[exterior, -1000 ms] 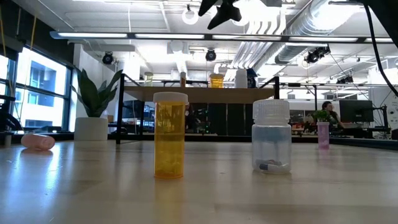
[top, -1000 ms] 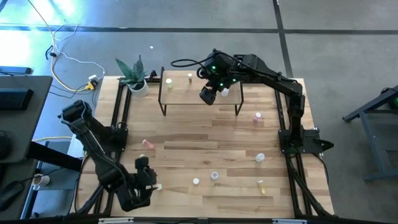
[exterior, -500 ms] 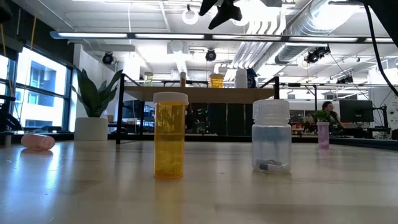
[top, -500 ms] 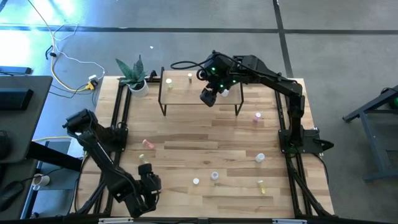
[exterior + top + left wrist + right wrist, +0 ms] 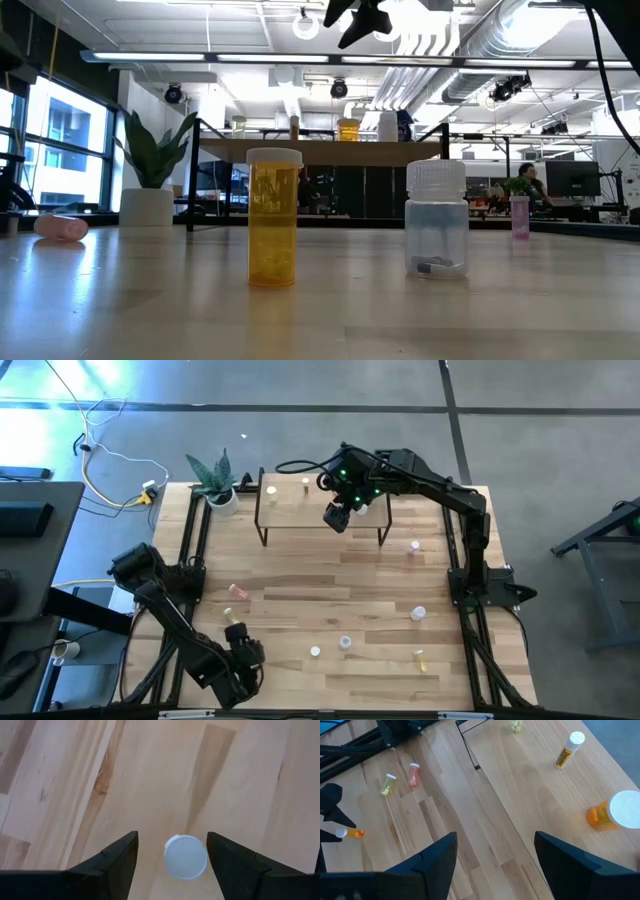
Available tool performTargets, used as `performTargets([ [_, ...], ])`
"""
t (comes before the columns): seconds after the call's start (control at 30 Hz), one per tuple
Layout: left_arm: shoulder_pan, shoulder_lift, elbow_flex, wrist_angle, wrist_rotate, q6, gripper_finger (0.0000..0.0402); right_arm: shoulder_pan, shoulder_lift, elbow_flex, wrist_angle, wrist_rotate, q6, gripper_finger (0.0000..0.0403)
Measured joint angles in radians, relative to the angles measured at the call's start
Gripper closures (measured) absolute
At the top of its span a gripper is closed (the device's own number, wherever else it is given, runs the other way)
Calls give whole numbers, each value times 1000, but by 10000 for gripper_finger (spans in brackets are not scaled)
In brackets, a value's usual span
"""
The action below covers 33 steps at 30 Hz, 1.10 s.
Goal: Pick and place medicine bottles onto shelf by color
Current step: Put the left small orange pill bottle on the shelf
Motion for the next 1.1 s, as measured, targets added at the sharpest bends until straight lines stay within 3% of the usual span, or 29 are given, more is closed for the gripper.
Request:
performTargets([
  [0.17,8,14,0,17,49,7,190,0,0,0,0,1,0,147],
  [0.63,8,15,0,39,56,11,302,1,0,0,-22,55,0,147],
  [1.1,75,-55,1,41,124,105,290,1,0,0,-32,52,-8,147],
])
